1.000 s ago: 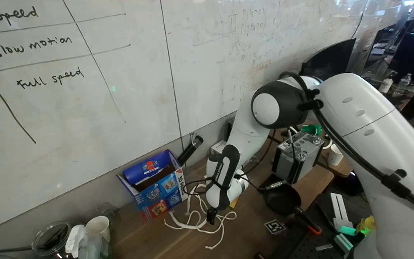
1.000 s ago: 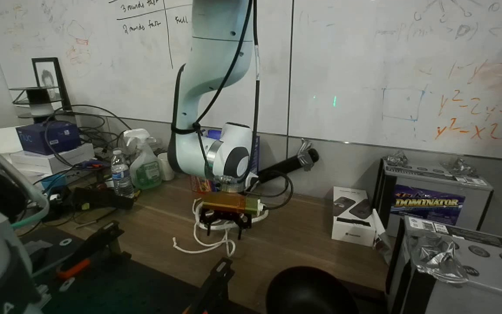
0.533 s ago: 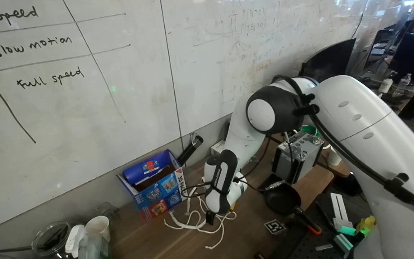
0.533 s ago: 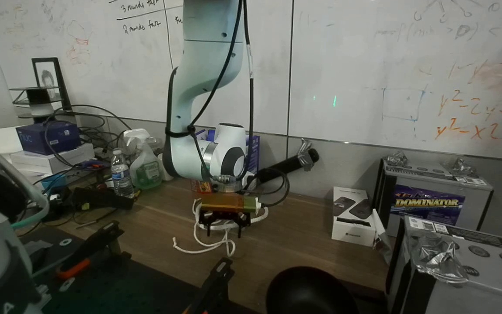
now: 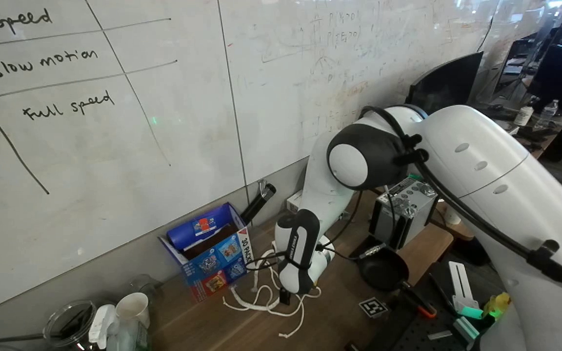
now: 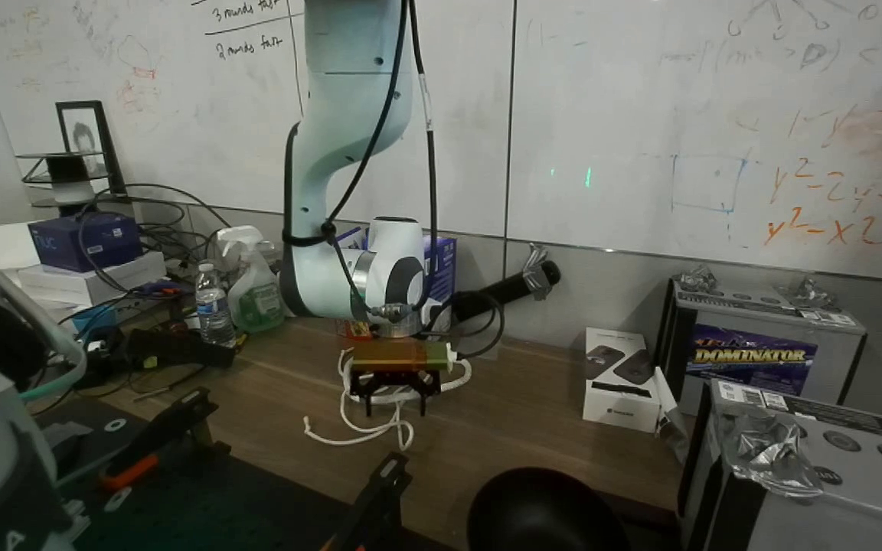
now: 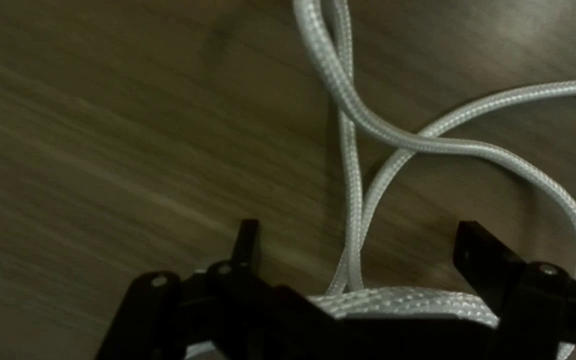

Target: Pick up the ropes and put them in the blue box.

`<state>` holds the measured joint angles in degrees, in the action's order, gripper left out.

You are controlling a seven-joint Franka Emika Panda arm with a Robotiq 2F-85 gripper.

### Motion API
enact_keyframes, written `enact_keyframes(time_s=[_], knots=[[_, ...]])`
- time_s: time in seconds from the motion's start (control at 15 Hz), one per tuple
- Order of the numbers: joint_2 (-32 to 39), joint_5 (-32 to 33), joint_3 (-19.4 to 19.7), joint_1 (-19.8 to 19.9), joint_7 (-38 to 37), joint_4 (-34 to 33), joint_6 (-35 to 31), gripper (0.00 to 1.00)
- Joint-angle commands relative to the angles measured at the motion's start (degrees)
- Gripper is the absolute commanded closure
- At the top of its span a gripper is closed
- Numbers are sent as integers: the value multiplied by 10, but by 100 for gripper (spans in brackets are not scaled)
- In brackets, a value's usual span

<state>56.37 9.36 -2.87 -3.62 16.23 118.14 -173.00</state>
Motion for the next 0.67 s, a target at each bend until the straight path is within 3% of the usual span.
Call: enact_keyframes(time_s=[0.0,0.6], knots=[[-1,14,20,-19,-22,-4,-16,0],[-1,14,24,-19,-32,-6,-18,0]])
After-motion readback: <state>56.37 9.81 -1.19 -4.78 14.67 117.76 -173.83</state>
